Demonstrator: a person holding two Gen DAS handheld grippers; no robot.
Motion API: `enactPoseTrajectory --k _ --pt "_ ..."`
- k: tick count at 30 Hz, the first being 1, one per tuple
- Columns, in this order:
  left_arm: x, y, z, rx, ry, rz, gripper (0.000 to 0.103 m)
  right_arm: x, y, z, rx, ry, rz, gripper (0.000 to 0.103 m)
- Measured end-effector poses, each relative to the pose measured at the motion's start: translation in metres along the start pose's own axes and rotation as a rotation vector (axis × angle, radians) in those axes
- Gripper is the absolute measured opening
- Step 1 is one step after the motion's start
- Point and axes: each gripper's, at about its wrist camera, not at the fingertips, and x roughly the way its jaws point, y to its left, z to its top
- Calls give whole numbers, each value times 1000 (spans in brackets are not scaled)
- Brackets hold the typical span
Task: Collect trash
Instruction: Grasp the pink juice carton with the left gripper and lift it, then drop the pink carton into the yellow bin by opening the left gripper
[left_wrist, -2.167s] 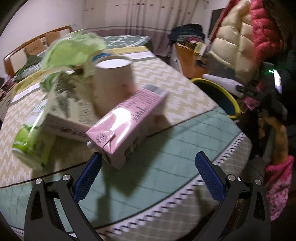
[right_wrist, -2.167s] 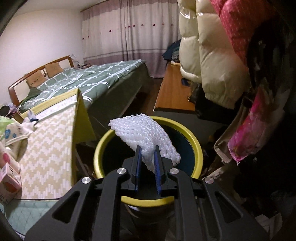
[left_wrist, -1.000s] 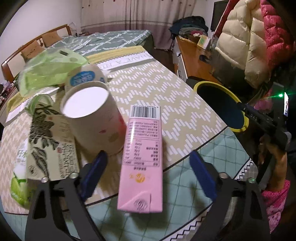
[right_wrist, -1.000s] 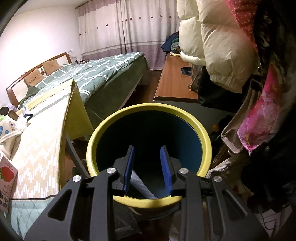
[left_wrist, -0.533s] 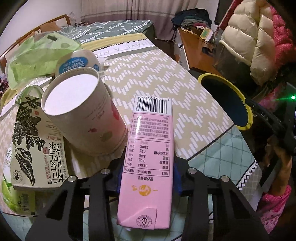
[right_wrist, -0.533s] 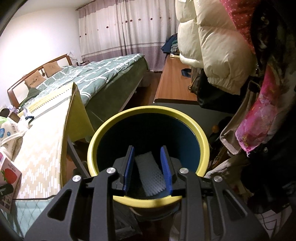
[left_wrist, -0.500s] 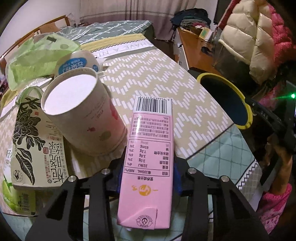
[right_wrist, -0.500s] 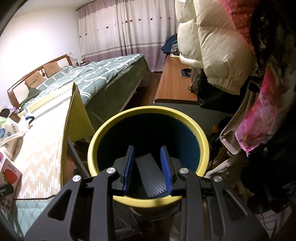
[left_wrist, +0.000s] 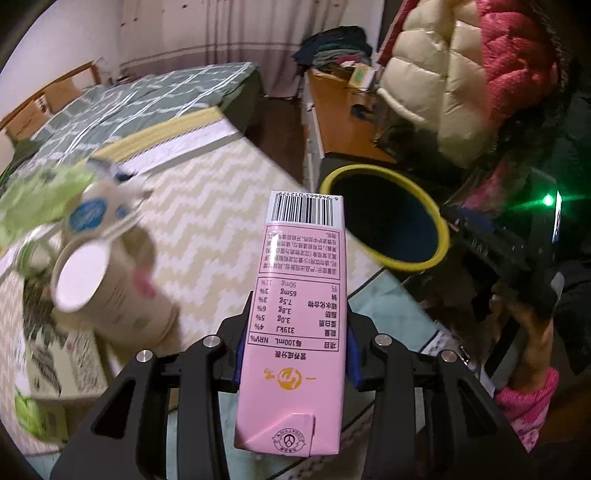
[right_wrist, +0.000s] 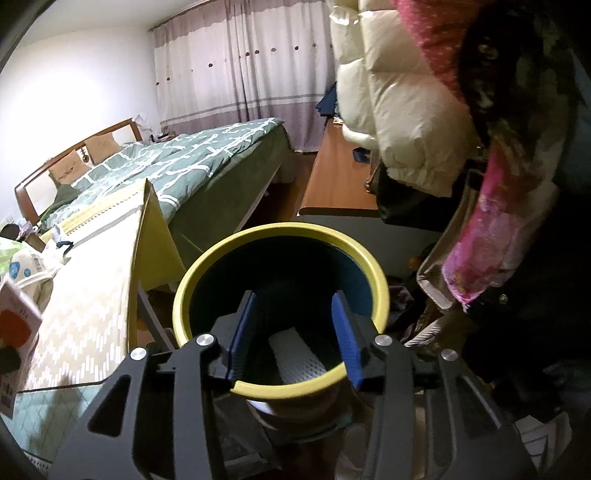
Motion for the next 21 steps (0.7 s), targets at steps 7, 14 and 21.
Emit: enactPoseTrajectory --k 7,14,21 --pt "21 -46 34 79 -3 -66 40 -8 -23 -2 23 -5 -16 56" --pt "63 -89 73 137 22 -114 40 -11 -52 -8 71 -1 -48 60" --pt "107 -123 98 183 47 -106 40 -7 -68 -11 105 9 -62 61"
